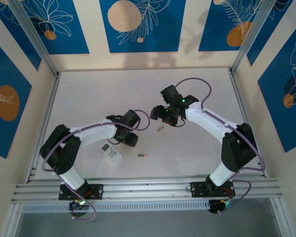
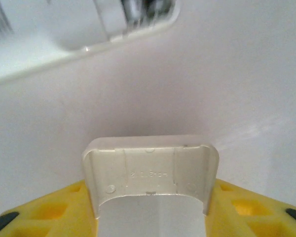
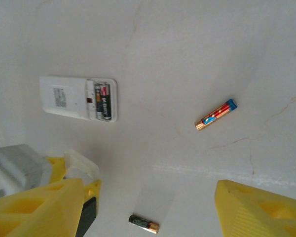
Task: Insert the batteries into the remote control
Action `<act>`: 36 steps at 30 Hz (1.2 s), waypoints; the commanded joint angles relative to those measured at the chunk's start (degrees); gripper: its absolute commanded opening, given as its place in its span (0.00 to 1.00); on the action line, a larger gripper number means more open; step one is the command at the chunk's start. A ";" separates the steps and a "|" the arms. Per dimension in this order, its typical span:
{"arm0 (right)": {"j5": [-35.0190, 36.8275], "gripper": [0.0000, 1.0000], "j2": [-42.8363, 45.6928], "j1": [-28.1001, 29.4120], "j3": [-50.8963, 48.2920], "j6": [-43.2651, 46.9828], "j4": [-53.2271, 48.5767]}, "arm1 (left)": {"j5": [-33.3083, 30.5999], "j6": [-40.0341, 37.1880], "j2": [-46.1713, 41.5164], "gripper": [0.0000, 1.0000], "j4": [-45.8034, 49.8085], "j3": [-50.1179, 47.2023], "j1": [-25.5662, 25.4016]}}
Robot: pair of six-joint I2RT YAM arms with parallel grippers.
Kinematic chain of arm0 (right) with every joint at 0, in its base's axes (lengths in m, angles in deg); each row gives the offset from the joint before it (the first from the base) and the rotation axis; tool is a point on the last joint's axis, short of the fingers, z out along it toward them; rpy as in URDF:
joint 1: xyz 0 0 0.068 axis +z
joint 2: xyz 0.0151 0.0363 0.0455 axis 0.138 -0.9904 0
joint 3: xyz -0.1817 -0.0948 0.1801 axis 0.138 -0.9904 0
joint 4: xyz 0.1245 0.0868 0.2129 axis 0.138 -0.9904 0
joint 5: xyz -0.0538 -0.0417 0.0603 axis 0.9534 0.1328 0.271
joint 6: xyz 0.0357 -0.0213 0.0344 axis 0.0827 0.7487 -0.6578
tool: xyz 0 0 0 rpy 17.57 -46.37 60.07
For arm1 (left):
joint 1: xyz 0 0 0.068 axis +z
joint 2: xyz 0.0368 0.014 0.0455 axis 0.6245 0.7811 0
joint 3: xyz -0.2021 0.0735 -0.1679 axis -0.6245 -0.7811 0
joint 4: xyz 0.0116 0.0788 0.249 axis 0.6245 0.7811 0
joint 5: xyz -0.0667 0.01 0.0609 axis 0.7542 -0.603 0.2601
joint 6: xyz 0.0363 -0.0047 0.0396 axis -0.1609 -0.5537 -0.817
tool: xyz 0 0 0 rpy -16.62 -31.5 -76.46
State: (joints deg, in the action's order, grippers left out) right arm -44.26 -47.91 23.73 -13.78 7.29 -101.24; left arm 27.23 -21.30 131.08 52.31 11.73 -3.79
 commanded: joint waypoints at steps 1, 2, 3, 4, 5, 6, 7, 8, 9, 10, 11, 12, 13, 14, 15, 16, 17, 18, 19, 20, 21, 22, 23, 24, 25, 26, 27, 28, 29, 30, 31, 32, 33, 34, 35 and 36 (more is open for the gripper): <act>-7.04 0.71 4.49 -2.48 4.06 8.28 -0.98 | -2.42 -13.19 -7.71 0.46 -9.13 0.95 0.41; -8.88 0.70 5.47 -3.08 4.89 10.82 -1.18 | -1.93 -16.77 -9.83 0.46 -12.74 0.22 0.37; -10.64 0.71 6.35 -3.69 5.71 13.18 -1.55 | -1.16 -20.07 -11.90 0.46 -16.18 -0.61 0.27; -12.58 0.71 7.07 -4.24 6.54 15.31 -2.11 | -0.02 -23.69 -13.74 0.47 -20.97 -1.61 0.28; -14.73 0.71 7.66 -4.75 7.30 16.86 -2.69 | 1.55 -26.61 -15.42 0.48 -24.80 -2.55 0.33; -17.53 0.71 8.14 -5.21 8.18 18.58 -3.37 | 4.64 -31.25 -17.14 0.47 -29.40 -4.09 0.33; -19.80 0.71 8.60 -5.40 9.09 19.95 -3.88 | 7.06 -34.81 -18.49 0.46 -33.93 -5.55 0.28; -22.51 0.71 9.10 -5.30 9.95 21.38 -4.61 | 8.99 -37.80 -19.57 0.46 -38.82 -7.09 0.21; -25.24 0.70 9.52 -5.07 10.69 22.92 -5.08 | 9.93 -39.56 -20.20 0.46 -42.50 -7.85 0.23; -27.46 0.70 10.11 -4.90 11.51 23.84 -5.20 | 10.60 -41.01 -20.32 0.46 -44.26 -7.76 0.18; -28.68 0.70 10.58 -4.70 11.84 24.13 -5.06 | 11.16 -42.43 -20.12 0.46 -44.11 -6.95 0.16; -29.67 0.70 11.10 -4.38 12.16 24.28 -4.63 | 11.89 -43.72 -19.65 0.46 -42.99 -5.53 0.24; -29.96 0.70 11.45 -4.05 12.19 24.18 -4.24 | 12.35 -44.42 -19.16 0.46 -41.68 -4.40 0.20; -29.57 0.70 11.58 -3.67 12.30 23.81 -3.77 | 12.92 -44.98 -18.80 0.47 -40.78 -3.41 0.20; -29.36 0.70 11.51 -3.29 12.44 23.68 -3.66 | 13.31 -44.93 -18.67 0.47 -40.79 -2.94 0.20; -29.27 0.69 11.35 -3.11 12.51 23.60 -3.67 | 13.69 -44.71 -18.69 0.47 -41.44 -2.81 0.18; -28.68 0.67 10.93 -2.93 12.49 23.50 -3.80 | 14.24 -44.35 -18.87 0.47 -42.22 -2.76 0.17; -28.25 0.66 10.57 -2.79 12.59 23.49 -4.22 | 14.78 -44.05 -18.92 0.47 -42.48 -2.71 0.17; -28.07 0.65 10.13 -2.56 12.58 23.49 -4.39 | 15.24 -43.71 -18.91 0.47 -42.31 -2.42 0.25; -27.71 0.63 9.55 -2.35 12.69 23.44 -4.61 | 15.36 -43.43 -18.86 0.47 -42.10 -2.07 0.25; -27.14 0.62 8.98 -2.01 12.88 23.41 -4.87 | 15.51 -43.34 -18.86 0.47 -41.80 -1.89 0.25; -26.69 0.61 8.52 -1.67 12.97 23.47 -5.03 | 15.57 -43.29 -18.85 0.47 -41.70 -1.84 0.21; -26.18 0.60 8.08 -1.35 13.12 23.48 -5.00 | 15.59 -43.22 -18.93 0.47 -41.84 -1.91 0.17; -25.79 0.59 7.59 -1.04 13.33 23.52 -4.99 | 15.67 -43.22 -19.04 0.47 -41.92 -2.14 0.26; -25.31 0.58 7.28 -0.87 13.50 23.59 -4.82 | 15.83 -43.08 -19.09 0.47 -41.90 -2.19 0.18; -24.69 0.56 6.86 -0.68 13.67 23.35 -4.48 | 15.95 -42.84 -19.24 0.47 -41.96 -2.35 0.16; -23.85 0.55 6.68 -0.71 13.68 23.12 -4.12 | 16.04 -42.75 -19.26 0.47 -42.05 -2.48 0.16; -23.21 0.53 6.57 -0.72 13.72 22.82 -3.77 | 16.05 -42.63 -19.34 0.47 -42.04 -2.47 0.09; -22.79 0.50 6.33 -0.79 13.72 22.59 -3.39 | 16.15 -42.49 -19.41 0.47 -41.96 -2.48 0.16; -22.34 0.47 6.15 -0.74 13.71 22.37 -3.09 | 16.05 -42.36 -19.59 0.47 -41.94 -2.54 0.15; -22.09 0.44 6.04 -0.68 13.72 22.28 -2.89 | 16.09 -42.35 -19.70 0.47 -42.04 -2.56 0.14; -21.61 0.40 5.80 -0.55 13.72 22.18 -2.66 | 16.13 -42.37 -19.80 0.47 -42.09 -2.55 0.12; -21.29 0.36 5.47 -0.38 13.84 22.08 -2.61 | 16.17 -42.39 -19.78 0.47 -42.13 -2.48 0.12; -20.81 0.33 5.26 -0.15 13.97 22.09 -2.60 | 16.21 -42.42 -19.78 0.47 -42.21 -2.39 0.15; -20.21 0.31 4.99 0.11 14.07 22.07 -2.55 | 16.33 -42.35 -19.74 0.48 -42.18 -2.21 0.09; -19.54 0.28 4.85 0.45 14.25 22.26 -2.61 | 16.47 -42.50 -19.62 0.48 -42.22 -2.11 0.16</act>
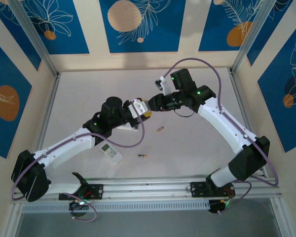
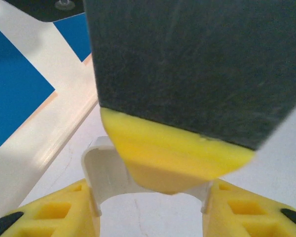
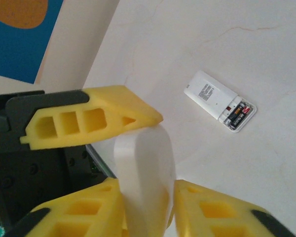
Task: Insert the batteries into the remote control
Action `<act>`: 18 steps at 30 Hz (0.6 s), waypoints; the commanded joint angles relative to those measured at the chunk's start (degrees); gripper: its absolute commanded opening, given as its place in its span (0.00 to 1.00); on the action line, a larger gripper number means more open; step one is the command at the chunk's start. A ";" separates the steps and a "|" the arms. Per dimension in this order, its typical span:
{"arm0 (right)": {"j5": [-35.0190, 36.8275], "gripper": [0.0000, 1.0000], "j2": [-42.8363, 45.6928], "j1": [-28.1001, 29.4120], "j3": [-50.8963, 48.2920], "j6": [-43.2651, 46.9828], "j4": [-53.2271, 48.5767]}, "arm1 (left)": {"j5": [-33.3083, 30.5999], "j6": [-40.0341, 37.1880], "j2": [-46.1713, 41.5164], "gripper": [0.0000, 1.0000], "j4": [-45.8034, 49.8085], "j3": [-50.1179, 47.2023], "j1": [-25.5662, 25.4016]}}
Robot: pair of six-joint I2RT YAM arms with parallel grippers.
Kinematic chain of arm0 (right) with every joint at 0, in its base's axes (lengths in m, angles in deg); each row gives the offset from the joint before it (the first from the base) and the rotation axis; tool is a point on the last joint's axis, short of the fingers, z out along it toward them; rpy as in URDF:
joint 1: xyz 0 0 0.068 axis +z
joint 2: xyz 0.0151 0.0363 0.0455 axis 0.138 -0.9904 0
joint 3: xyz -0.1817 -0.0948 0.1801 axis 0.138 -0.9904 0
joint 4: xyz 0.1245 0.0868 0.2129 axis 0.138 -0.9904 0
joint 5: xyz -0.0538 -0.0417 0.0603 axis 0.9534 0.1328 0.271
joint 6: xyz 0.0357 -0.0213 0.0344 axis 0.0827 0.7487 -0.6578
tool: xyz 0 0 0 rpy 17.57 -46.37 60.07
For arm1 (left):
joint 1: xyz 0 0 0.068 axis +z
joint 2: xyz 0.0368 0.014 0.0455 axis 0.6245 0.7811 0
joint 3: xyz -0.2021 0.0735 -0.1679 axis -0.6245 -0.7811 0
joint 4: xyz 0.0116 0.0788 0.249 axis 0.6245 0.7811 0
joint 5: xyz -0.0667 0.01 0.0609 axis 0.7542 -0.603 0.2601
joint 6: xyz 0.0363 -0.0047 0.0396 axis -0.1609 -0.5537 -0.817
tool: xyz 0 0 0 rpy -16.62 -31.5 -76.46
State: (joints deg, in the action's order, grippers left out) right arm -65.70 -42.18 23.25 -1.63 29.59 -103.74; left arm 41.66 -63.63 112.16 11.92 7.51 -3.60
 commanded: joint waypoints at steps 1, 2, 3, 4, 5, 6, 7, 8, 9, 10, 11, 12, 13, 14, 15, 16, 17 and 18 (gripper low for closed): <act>2.42 0.26 -0.97 1.20 2.19 0.20 -0.04 | 2.19 -0.23 -0.67 0.48 -1.75 2.35 -0.06; 3.15 0.23 -1.02 1.47 2.32 0.62 0.12 | 2.37 -0.36 -0.44 0.49 -1.59 2.47 -0.06; 4.04 0.20 -0.95 1.78 2.25 1.17 0.30 | 2.62 -0.37 -0.44 0.51 -1.55 2.50 -0.08; 5.43 0.17 -0.86 1.89 2.26 1.75 0.61 | 2.82 -0.36 -0.50 0.56 -1.69 2.33 -0.04; 6.69 0.16 -0.71 1.87 2.12 2.76 0.95 | 2.77 0.01 -0.79 0.67 -2.17 2.06 -0.11; 8.19 0.15 -0.45 1.70 1.85 4.15 1.67 | 2.11 0.64 -1.34 0.82 -3.14 1.46 -0.06; 9.39 0.14 -0.21 1.37 1.35 5.95 2.75 | 1.29 1.77 -2.05 0.92 -4.26 0.73 -0.04; 10.31 0.13 0.20 0.59 0.07 9.49 4.73 | 0.38 3.20 -3.23 0.99 -5.74 -0.35 -0.01; 11.23 0.13 0.63 -0.01 -1.93 13.38 7.02 | -0.48 4.81 -4.44 1.00 -6.58 -1.26 0.02; 13.28 0.12 1.12 -0.48 -4.01 19.45 10.14 | -1.32 7.29 -5.76 1.00 -6.84 -2.07 0.18; 15.24 0.11 1.39 -0.60 -6.31 26.95 12.46 | -2.03 9.84 -7.24 1.00 -6.02 -2.40 0.41; 16.76 0.10 1.50 -0.45 -8.28 34.27 13.73 | -2.65 11.97 -8.24 1.00 -4.77 -2.45 0.65; 19.07 0.09 1.30 0.05 -10.37 42.60 15.26 | -3.97 15.18 -9.52 1.00 -3.06 -2.47 1.06; 22.61 0.07 0.70 0.62 -12.76 51.18 16.76 | -5.55 18.32 -10.70 1.00 -1.26 -2.61 1.68; 24.43 0.07 -0.04 1.06 -13.98 56.25 17.09 | -6.88 20.95 -11.75 1.00 0.00 -3.02 2.30; 26.82 0.06 -1.16 1.82 -15.43 62.66 16.81 | -8.22 24.21 -12.83 1.00 1.24 -3.59 3.13; 29.07 0.06 -2.57 2.78 -16.54 67.84 16.65 | -9.41 27.59 -14.00 1.00 2.31 -4.34 4.27; 30.69 0.04 -3.73 3.56 -17.71 71.41 17.30 | -10.30 30.77 -14.94 1.00 3.35 -4.91 5.15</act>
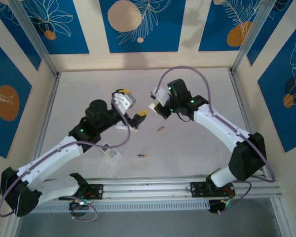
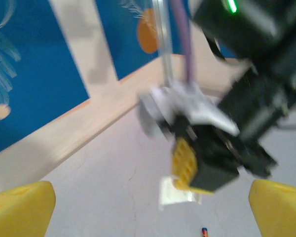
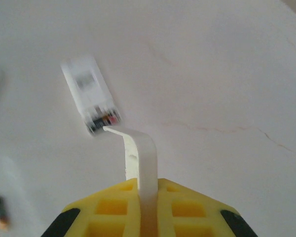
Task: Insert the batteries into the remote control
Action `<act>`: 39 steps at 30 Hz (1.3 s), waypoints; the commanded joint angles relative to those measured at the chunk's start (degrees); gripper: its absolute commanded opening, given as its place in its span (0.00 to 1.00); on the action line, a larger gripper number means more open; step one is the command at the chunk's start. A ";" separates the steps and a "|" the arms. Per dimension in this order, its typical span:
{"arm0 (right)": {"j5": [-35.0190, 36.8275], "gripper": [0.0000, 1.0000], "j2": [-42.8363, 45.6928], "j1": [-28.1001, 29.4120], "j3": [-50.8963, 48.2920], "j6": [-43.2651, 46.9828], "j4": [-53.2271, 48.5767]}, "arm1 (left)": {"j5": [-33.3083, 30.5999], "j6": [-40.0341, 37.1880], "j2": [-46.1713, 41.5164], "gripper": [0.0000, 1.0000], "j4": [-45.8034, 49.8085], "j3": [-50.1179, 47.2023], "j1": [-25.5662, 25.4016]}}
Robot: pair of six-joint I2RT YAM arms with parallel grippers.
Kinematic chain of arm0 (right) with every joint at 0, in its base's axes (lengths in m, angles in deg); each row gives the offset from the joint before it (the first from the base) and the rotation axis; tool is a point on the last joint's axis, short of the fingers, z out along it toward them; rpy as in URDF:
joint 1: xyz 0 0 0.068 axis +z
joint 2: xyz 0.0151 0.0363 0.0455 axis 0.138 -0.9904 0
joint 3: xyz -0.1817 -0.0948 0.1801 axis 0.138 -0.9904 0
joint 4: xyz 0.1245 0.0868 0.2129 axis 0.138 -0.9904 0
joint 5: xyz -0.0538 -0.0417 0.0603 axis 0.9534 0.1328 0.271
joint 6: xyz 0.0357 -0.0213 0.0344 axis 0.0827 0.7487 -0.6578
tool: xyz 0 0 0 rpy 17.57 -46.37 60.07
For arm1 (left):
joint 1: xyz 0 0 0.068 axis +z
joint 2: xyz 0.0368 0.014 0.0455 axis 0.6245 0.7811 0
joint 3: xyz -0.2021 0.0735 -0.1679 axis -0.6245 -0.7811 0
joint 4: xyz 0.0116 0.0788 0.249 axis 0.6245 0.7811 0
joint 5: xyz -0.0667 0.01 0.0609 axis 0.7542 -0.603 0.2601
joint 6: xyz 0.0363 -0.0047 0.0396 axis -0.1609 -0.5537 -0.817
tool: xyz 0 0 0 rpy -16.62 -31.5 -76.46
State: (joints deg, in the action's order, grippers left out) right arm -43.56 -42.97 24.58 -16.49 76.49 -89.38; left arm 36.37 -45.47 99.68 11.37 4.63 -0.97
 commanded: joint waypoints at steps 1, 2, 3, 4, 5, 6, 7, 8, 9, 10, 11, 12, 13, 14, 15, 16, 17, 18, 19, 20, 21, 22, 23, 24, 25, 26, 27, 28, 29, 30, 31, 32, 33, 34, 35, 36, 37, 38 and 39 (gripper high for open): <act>10.28 0.03 -3.97 3.08 -4.61 26.90 5.23 | -5.60 16.20 -3.48 1.00 5.17 -2.64 4.06; 11.02 0.03 -4.59 4.02 -7.40 29.17 8.64 | -5.73 19.32 -4.44 0.99 6.13 -3.41 5.47; 10.72 0.02 -4.63 4.68 -9.20 30.44 11.03 | -5.77 21.73 -5.28 0.99 6.60 -4.30 6.60; 10.31 0.02 -4.45 5.65 -11.73 32.22 14.88 | -5.64 24.22 -6.13 0.99 7.03 -5.31 7.94; 10.91 0.03 -4.36 7.11 -15.41 34.57 19.84 | -4.91 26.05 -6.60 0.99 7.27 -6.22 9.39; 11.89 0.03 -4.48 8.16 -17.53 35.99 23.31 | -4.18 27.43 -6.95 0.99 7.51 -6.83 10.43; 13.77 0.03 -5.02 9.73 -20.25 38.32 27.64 | -3.37 28.52 -7.18 0.99 7.63 -7.56 11.67; 16.15 0.03 -5.80 11.03 -22.72 40.37 31.56 | -2.57 29.28 -7.23 0.99 7.67 -8.10 12.64; 18.54 0.03 -6.61 12.27 -24.71 41.85 34.76 | -1.97 29.69 -7.23 0.98 7.64 -8.47 13.32; 20.02 0.03 -7.13 13.08 -25.90 42.63 36.51 | -1.59 30.09 -7.19 0.98 7.48 -8.77 13.78; 21.65 0.03 -7.51 14.14 -27.51 43.14 38.21 | -1.14 30.33 -7.16 0.98 7.06 -9.04 14.01; 22.18 0.03 -7.50 14.96 -28.74 43.09 39.28 | -0.76 30.43 -7.01 0.98 6.53 -9.30 14.15; 22.62 0.03 -7.18 15.79 -29.76 42.94 39.88 | -0.54 30.51 -6.90 0.98 6.09 -9.48 14.19; 22.95 0.03 -6.86 16.74 -30.73 42.72 40.16 | -0.31 30.45 -6.62 0.98 5.76 -9.50 14.23; 23.24 0.04 -6.62 17.55 -31.74 42.61 40.36 | -0.14 30.49 -6.28 0.98 5.51 -9.41 14.31; 23.82 0.05 -6.48 18.28 -32.66 42.60 40.45 | -0.17 30.47 -5.99 0.98 5.35 -9.41 14.30; 24.22 0.05 -6.17 18.84 -33.60 42.58 40.34 | -0.29 30.53 -5.76 0.98 5.13 -9.41 14.30; 24.26 0.06 -5.72 19.34 -34.17 42.58 39.78 | -0.53 30.61 -5.69 0.98 5.04 -9.41 14.38; 24.20 0.08 -4.78 20.03 -34.90 42.30 38.77 | -0.81 30.56 -5.60 0.98 4.96 -9.43 14.43; 23.82 0.11 -3.52 20.81 -35.52 41.40 36.92 | -0.91 30.47 -5.56 0.98 4.85 -9.49 14.39; 22.89 0.14 -1.93 21.59 -35.73 40.09 33.84 | -0.99 30.36 -5.56 0.98 4.87 -9.49 14.48; 21.98 0.18 -0.47 22.19 -35.79 38.90 31.26 | -1.08 30.18 -5.52 0.98 4.95 -9.45 14.48; 21.33 0.21 1.26 23.03 -36.05 37.45 28.81 | -1.15 30.08 -5.54 0.98 5.08 -9.58 14.48; 20.80 0.24 2.74 23.65 -36.19 36.47 27.08 | -1.18 29.99 -5.48 0.99 5.13 -9.63 14.52; 20.25 0.27 4.53 24.22 -36.39 35.47 24.89 | -1.31 29.98 -5.48 0.98 5.13 -9.75 14.61; 19.91 0.29 6.09 24.61 -36.61 34.79 23.13 | -1.50 29.99 -5.40 0.98 5.19 -9.87 14.55; 19.68 0.31 7.64 24.79 -36.80 34.03 21.79 | -1.57 29.99 -5.29 0.99 5.17 -10.01 14.57; 19.61 0.33 8.72 25.00 -36.75 33.39 20.48 | -1.61 30.17 -5.04 0.99 5.16 -10.11 14.57; 19.20 0.35 10.11 25.15 -36.49 32.54 18.57 | -1.51 30.37 -4.81 0.99 5.05 -10.20 14.57; 18.64 0.36 11.26 25.30 -36.11 31.48 16.69 | -1.20 30.50 -4.49 0.99 4.81 -10.27 14.57; 17.98 0.37 12.46 25.44 -35.77 30.17 14.53 | -0.91 30.68 -4.24 0.99 4.65 -10.28 14.57; 17.46 0.38 13.42 25.56 -35.43 28.94 12.83 | -0.62 30.80 -4.19 0.99 4.48 -10.35 14.57; 17.13 0.38 14.38 25.66 -35.13 27.61 11.41 | -0.39 30.93 -3.96 0.99 4.26 -10.38 14.57; 16.79 0.38 15.64 25.81 -34.62 25.20 9.52 | -0.23 31.03 -3.89 0.99 4.17 -10.46 14.59; 16.50 0.38 16.37 25.85 -33.56 22.20 7.56 | -0.21 31.04 -3.93 0.99 4.23 -10.47 14.57; 16.43 0.40 16.71 25.84 -31.75 17.80 5.10 | -0.13 31.04 -3.86 0.99 4.33 -10.47 14.58; 16.35 0.48 16.50 25.76 -28.09 10.41 1.51 | 0.17 30.96 -3.89 0.99 4.57 -10.40 14.64; 16.41 0.53 15.52 25.51 -23.78 0.99 -2.05 | 0.70 30.75 -3.78 0.99 5.06 -10.16 14.61; 17.29 0.54 13.85 24.99 -19.42 -10.84 -5.33 | 1.57 30.38 -3.59 0.99 6.10 -9.67 14.65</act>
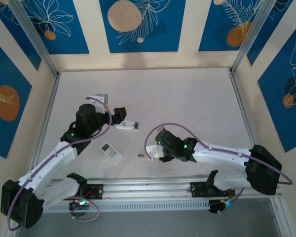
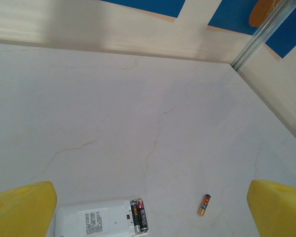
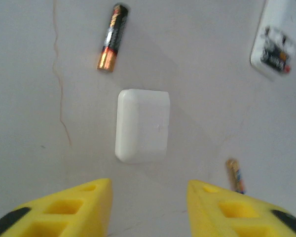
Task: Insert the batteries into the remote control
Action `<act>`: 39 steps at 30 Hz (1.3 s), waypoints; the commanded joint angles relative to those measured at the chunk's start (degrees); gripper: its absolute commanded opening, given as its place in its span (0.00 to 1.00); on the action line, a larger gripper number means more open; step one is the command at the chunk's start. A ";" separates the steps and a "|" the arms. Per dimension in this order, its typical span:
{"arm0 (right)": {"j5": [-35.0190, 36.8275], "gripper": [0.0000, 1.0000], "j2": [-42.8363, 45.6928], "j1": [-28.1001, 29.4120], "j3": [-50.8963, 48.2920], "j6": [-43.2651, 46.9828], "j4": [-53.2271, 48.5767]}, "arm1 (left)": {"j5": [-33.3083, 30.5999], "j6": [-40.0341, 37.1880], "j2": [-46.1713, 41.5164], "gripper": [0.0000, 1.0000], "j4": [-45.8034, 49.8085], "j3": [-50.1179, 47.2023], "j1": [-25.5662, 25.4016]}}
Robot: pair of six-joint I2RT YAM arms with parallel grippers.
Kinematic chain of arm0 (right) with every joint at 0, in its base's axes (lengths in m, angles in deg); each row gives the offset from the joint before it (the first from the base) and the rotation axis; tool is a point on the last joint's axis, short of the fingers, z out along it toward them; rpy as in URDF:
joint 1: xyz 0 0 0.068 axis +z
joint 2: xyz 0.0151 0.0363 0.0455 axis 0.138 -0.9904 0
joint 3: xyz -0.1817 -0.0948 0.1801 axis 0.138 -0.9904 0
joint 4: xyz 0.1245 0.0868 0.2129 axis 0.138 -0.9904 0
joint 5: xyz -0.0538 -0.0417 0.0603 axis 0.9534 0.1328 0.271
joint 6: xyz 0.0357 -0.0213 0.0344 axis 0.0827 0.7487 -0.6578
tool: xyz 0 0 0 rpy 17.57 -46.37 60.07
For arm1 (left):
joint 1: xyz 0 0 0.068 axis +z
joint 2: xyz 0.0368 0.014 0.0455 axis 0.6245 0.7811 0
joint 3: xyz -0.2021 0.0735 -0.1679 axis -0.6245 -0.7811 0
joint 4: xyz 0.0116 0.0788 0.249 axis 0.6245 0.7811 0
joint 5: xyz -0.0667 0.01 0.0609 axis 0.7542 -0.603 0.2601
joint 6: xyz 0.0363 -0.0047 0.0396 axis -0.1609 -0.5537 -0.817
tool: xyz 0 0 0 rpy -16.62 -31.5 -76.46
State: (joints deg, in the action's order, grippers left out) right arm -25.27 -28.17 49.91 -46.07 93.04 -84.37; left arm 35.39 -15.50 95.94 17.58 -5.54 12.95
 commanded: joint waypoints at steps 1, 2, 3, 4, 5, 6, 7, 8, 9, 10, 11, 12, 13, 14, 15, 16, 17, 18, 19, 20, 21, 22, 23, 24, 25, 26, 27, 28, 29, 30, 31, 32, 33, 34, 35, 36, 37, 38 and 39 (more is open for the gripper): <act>0.34 0.55 -2.72 -1.29 14.25 -39.74 -13.24 | 3.37 -0.16 0.47 0.99 1.00 1.13 0.67; 1.08 0.55 -5.75 -3.17 18.56 -57.67 -18.87 | 4.51 -0.65 1.16 0.99 3.23 2.16 0.74; -0.04 0.55 -7.63 -4.57 21.36 -67.55 -22.84 | 5.15 -1.18 1.88 0.99 5.72 3.40 0.73; -3.01 0.55 -10.95 -6.56 24.38 -78.54 -27.95 | 5.66 -1.87 2.86 0.99 9.27 5.08 0.73; -4.28 0.55 -13.23 -6.97 26.03 -83.87 -30.71 | 5.86 -2.68 3.78 1.00 12.62 6.84 0.71; -4.34 0.54 -15.47 -6.70 27.51 -87.60 -32.40 | 5.78 -3.35 4.86 1.00 16.37 8.38 0.74; -3.60 0.55 -16.76 -5.84 28.18 -89.51 -32.77 | 5.95 -4.07 5.51 1.00 18.57 9.30 0.73; -3.16 0.56 -18.30 -4.75 28.58 -91.31 -32.18 | 6.33 -4.72 6.09 1.00 20.20 9.92 0.73; -4.02 0.58 -19.70 -4.17 28.79 -92.59 -31.29 | 6.63 -5.25 6.47 1.00 21.31 10.30 0.73; -5.42 0.61 -20.98 -4.13 28.86 -93.12 -30.72 | 7.24 -5.86 6.71 1.00 22.10 10.56 0.78; -6.02 0.67 -22.50 -4.15 29.09 -94.08 -30.77 | 7.83 -6.36 6.83 1.00 22.80 10.76 0.81; -5.82 0.70 -23.13 -4.20 29.15 -94.36 -30.74 | 8.19 -6.70 6.92 1.00 23.43 10.98 0.84; -5.57 0.73 -23.95 -4.15 29.09 -94.41 -30.61 | 8.55 -6.94 6.84 1.00 23.85 11.06 0.82; -5.06 0.75 -24.45 -4.20 28.84 -94.41 -30.10 | 8.75 -7.00 6.72 1.00 24.07 10.99 0.82; -4.91 0.75 -24.63 -4.10 28.35 -94.00 -29.30 | 8.74 -7.06 6.41 1.00 24.07 10.80 0.83; -5.08 0.75 -24.89 -4.01 27.43 -93.19 -27.42 | 8.89 -6.95 6.24 1.00 23.69 10.49 0.90; -5.46 0.75 -25.25 -3.97 26.97 -92.62 -26.36 | 8.95 -6.84 6.07 1.00 23.29 10.17 0.92; -5.95 0.74 -25.82 -3.95 26.68 -91.81 -25.39 | 9.12 -6.91 6.09 1.00 23.03 9.89 0.92; -5.98 0.74 -26.51 -3.62 26.45 -90.55 -24.17 | 9.10 -6.91 6.11 1.00 22.92 9.85 1.02; -5.73 0.73 -27.08 -3.29 26.12 -89.35 -23.09 | 9.12 -6.92 6.13 1.00 22.70 9.81 1.04; -5.97 0.73 -27.96 -3.21 25.88 -88.12 -21.92 | 9.15 -6.91 6.31 1.00 22.44 9.80 1.00; -6.58 0.72 -28.82 -3.30 25.87 -87.16 -21.17 | 9.23 -6.79 6.51 1.00 22.19 9.80 1.08; -7.13 0.70 -29.80 -3.47 25.98 -86.54 -20.82 | 9.29 -6.74 6.73 1.00 21.99 9.87 1.08; -7.83 0.69 -30.59 -3.62 26.34 -86.03 -20.61 | 9.36 -6.66 7.04 1.00 21.76 10.00 1.16; -8.37 0.68 -31.12 -3.64 26.52 -85.74 -20.43 | 9.48 -6.58 7.21 1.00 21.63 10.13 1.17; -8.82 0.68 -31.52 -3.62 26.57 -85.54 -20.00 | 9.47 -6.46 7.41 1.00 21.37 10.18 1.17; -9.08 0.67 -31.86 -3.70 26.51 -85.41 -19.61 | 9.41 -6.35 7.53 1.00 21.18 10.17 1.17; -9.15 0.66 -32.46 -3.84 26.40 -85.43 -19.45 | 9.39 -6.31 7.75 1.00 20.90 10.20 1.17; -9.17 0.66 -32.97 -4.01 26.40 -85.27 -19.42 | 9.39 -6.23 7.95 1.00 20.79 10.24 1.24; -9.10 0.66 -33.41 -4.18 26.25 -85.12 -19.31 | 9.51 -6.18 8.10 1.00 20.73 10.33 1.26; -8.86 0.65 -33.95 -4.26 26.11 -85.10 -19.39 | 9.55 -6.13 8.25 1.00 20.65 10.33 1.26; -8.58 0.65 -34.49 -4.28 26.00 -84.89 -19.57 | 9.63 -6.13 8.32 1.00 20.56 10.31 1.26; -8.49 0.65 -34.86 -4.33 25.96 -84.83 -19.58 | 9.72 -6.10 8.33 1.00 20.51 10.33 1.26; -8.38 0.65 -35.22 -4.33 25.83 -84.75 -19.57 | 9.71 -6.09 8.41 1.00 20.54 10.27 1.29; -8.27 0.63 -35.44 -4.32 25.65 -84.75 -19.64 | 9.65 -6.18 8.42 1.00 20.48 10.25 1.26; -8.12 0.61 -35.71 -4.42 25.61 -84.87 -19.77 | 9.61 -6.21 8.41 1.00 20.52 10.24 1.28; -7.74 0.60 -35.91 -4.49 25.60 -85.12 -20.25 | 9.56 -6.31 8.42 1.00 20.54 10.27 1.30; -7.36 0.60 -36.15 -4.49 25.53 -85.13 -20.72 | 9.53 -6.27 8.40 1.00 20.54 10.26 1.35; -7.14 0.59 -36.28 -4.43 25.51 -85.10 -21.11 | 9.48 -6.29 8.42 1.00 20.45 10.24 1.35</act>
State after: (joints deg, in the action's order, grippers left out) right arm -32.15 -61.48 45.63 -19.23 7.80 -104.94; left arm 43.84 -21.16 104.22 38.76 3.56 13.43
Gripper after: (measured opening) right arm 0.596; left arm 0.999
